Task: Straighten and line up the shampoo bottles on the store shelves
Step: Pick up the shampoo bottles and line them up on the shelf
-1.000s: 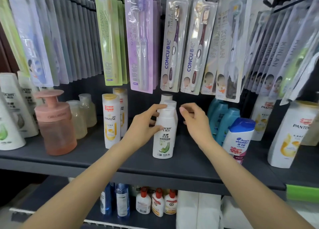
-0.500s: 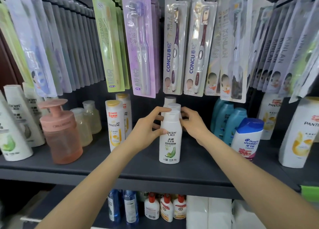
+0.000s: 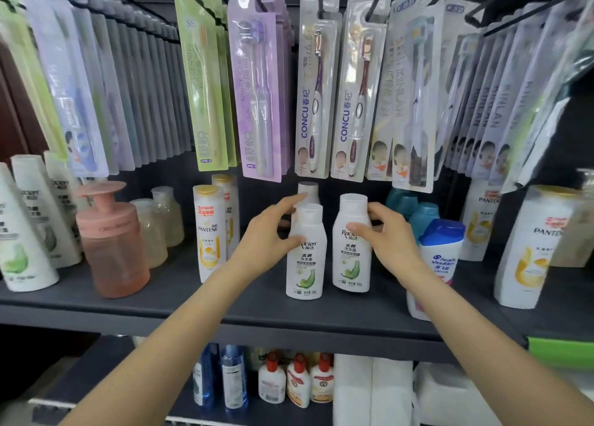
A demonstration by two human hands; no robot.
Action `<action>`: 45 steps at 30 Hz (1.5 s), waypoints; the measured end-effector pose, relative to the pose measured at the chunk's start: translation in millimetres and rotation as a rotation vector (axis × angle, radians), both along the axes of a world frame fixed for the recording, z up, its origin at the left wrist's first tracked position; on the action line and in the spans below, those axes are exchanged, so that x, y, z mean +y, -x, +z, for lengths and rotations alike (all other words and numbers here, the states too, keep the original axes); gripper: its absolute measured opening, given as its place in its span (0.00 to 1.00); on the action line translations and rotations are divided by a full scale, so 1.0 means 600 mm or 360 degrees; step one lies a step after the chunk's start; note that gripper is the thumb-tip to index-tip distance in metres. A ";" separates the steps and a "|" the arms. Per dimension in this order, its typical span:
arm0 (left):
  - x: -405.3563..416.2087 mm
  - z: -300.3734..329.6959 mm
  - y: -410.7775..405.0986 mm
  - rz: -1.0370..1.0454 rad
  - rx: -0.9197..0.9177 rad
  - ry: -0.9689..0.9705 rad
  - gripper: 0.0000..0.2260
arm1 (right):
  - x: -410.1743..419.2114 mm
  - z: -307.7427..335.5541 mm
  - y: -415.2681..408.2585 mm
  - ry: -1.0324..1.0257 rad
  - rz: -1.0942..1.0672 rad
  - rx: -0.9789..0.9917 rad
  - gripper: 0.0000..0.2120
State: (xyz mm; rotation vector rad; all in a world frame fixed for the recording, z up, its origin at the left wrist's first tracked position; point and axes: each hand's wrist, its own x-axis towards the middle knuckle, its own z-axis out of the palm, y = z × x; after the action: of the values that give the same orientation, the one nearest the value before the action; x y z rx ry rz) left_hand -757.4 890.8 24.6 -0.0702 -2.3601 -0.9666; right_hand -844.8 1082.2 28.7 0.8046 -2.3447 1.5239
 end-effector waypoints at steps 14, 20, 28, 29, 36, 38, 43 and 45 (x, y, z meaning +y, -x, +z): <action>0.106 0.008 -0.024 -0.0246 0.0102 -0.0143 0.20 | 0.078 0.036 -0.058 0.0491 0.0262 -0.0332 0.12; 0.102 -0.005 -0.041 -0.0364 -0.0291 -0.0127 0.17 | 0.083 0.030 -0.070 0.0761 0.0471 -0.0532 0.14; 0.104 -0.014 -0.066 0.0103 0.0024 0.0285 0.20 | 0.059 0.017 -0.092 0.0771 0.0346 -0.0671 0.14; 0.106 -0.017 -0.068 0.0182 0.0063 0.0379 0.20 | 0.058 0.017 -0.093 0.0803 0.0370 -0.0682 0.13; 0.108 -0.031 -0.076 0.0183 0.0281 0.0676 0.25 | 0.064 0.010 -0.085 0.1294 0.0638 -0.0932 0.08; 0.102 -0.029 -0.075 -0.0006 0.0233 0.0581 0.25 | 0.066 0.007 -0.082 0.1432 0.0676 -0.1014 0.07; 0.080 -0.035 -0.085 -0.0293 0.0171 0.0454 0.25 | 0.073 0.000 -0.074 0.1602 0.0812 -0.1103 0.09; 0.076 -0.034 -0.089 -0.0310 0.0162 0.0451 0.26 | 0.072 -0.004 -0.072 0.1599 0.0903 -0.1104 0.13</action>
State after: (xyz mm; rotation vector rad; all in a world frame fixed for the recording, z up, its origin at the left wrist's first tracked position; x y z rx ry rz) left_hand -703.8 936.1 4.3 -0.4554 -2.4112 -0.6893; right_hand -801.3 1125.7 26.3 0.7243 -1.2377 3.1867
